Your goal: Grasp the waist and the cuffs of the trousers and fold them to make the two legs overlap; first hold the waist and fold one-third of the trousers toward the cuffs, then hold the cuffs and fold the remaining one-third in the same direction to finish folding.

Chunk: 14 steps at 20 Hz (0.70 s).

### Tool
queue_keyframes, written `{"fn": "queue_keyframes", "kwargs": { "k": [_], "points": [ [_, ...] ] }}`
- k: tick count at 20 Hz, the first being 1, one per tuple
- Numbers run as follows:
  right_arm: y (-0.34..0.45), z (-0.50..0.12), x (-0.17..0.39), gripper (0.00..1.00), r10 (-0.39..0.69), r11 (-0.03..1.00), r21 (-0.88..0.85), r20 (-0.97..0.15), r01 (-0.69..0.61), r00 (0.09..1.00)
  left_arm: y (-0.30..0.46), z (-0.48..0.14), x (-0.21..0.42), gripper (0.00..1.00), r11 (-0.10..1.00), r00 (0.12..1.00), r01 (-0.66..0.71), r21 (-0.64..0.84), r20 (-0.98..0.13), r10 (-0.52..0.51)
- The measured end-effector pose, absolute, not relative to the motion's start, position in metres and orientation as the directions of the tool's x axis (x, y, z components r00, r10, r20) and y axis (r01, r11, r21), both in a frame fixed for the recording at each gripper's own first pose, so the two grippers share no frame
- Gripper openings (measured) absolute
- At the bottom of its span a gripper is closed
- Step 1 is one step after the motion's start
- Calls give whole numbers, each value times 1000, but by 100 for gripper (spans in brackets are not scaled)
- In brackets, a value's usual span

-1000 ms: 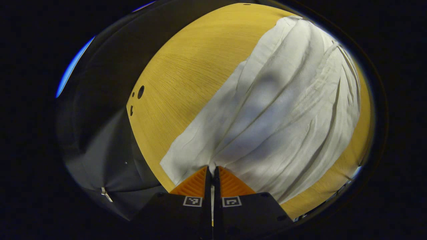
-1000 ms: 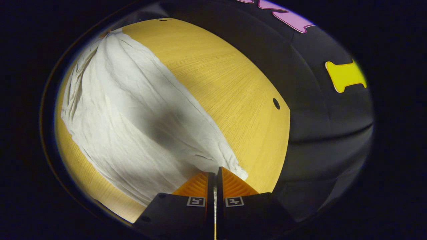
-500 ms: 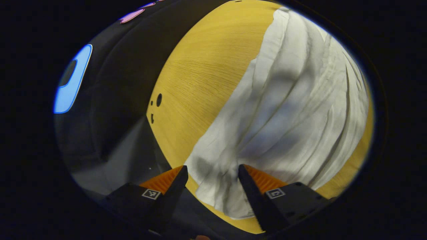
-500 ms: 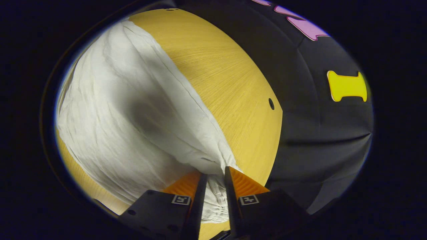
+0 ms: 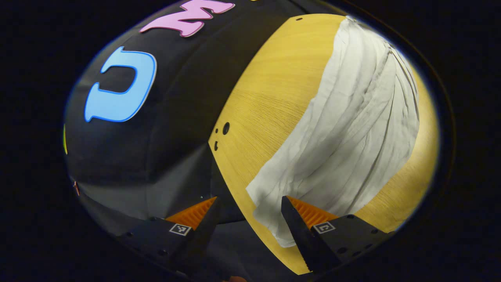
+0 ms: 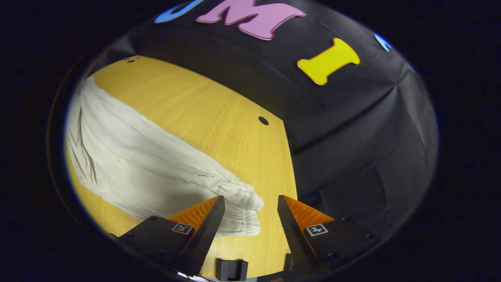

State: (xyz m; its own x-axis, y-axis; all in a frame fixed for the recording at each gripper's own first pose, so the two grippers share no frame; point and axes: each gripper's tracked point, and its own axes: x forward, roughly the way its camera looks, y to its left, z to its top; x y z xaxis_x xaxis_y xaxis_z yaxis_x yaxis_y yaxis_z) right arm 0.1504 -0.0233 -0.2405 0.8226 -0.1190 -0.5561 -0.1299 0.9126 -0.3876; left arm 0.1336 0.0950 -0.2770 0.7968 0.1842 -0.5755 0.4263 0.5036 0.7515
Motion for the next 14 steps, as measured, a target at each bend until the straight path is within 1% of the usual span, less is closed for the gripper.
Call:
{"fn": "queue_keyframes", "kwargs": {
  "k": [2,3,6,10,14],
  "points": [
    [-18,-228,138,89,-97,977,-211,-551,-26,829,97,-263,122,96,568,817,372,735,-549,176],
    [-15,-224,133,91,-85,993,-116,-552,25,829,97,-258,117,96,606,824,343,717,-540,173],
    [-9,-228,119,92,-53,984,113,-562,141,825,94,-250,103,96,738,836,251,626,-525,161],
    [-5,-257,110,91,-48,936,247,-619,252,784,72,-252,79,97,910,828,141,389,-551,108],
    [-12,-286,105,92,-66,901,278,-672,334,738,59,-265,69,97,978,812,20,208,-574,106]
  ]
}}
